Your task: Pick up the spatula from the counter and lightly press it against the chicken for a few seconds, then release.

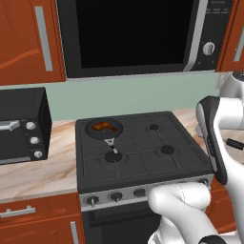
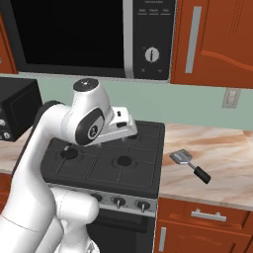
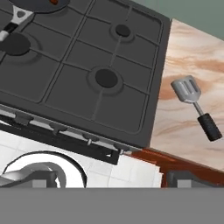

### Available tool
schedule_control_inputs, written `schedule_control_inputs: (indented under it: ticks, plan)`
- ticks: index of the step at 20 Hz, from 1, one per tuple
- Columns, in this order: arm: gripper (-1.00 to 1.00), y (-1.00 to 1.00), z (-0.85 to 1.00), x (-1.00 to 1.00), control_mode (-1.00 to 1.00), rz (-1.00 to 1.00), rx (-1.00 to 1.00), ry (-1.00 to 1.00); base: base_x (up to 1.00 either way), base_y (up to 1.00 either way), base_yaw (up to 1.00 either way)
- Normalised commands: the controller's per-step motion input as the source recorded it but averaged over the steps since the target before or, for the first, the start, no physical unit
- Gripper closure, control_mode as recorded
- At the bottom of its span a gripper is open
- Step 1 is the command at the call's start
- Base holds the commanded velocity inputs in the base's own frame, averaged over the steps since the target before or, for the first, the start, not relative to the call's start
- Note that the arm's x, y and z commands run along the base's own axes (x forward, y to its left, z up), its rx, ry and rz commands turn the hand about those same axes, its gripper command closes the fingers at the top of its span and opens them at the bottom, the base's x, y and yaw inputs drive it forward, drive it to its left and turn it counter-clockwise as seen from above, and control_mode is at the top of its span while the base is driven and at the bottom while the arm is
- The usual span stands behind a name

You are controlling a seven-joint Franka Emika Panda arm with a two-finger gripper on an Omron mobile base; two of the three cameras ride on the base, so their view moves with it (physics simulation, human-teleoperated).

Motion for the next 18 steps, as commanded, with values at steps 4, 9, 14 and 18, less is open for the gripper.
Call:
schedule_control_inputs:
  ticks: [4, 9, 14, 18]
  plan:
    - [-1.0, -0.36, 0.04, -0.01, -1.0, 0.09, -0.01, -0.02, 0.0, 0.0, 0.0]
    - [-1.0, -0.41, 0.17, 0.0, -1.0, 0.0, 0.0, -0.01, 0.0, 0.0, 0.0]
    - [-1.0, -0.48, 0.16, 0.0, -1.0, 0.0, 0.02, 0.03, 0.0, 0.0, 0.0]
    - [-1.0, -0.42, 0.05, 0.0, -1.0, 0.0, 0.05, 0.02, 0.0, 0.0, 0.0]
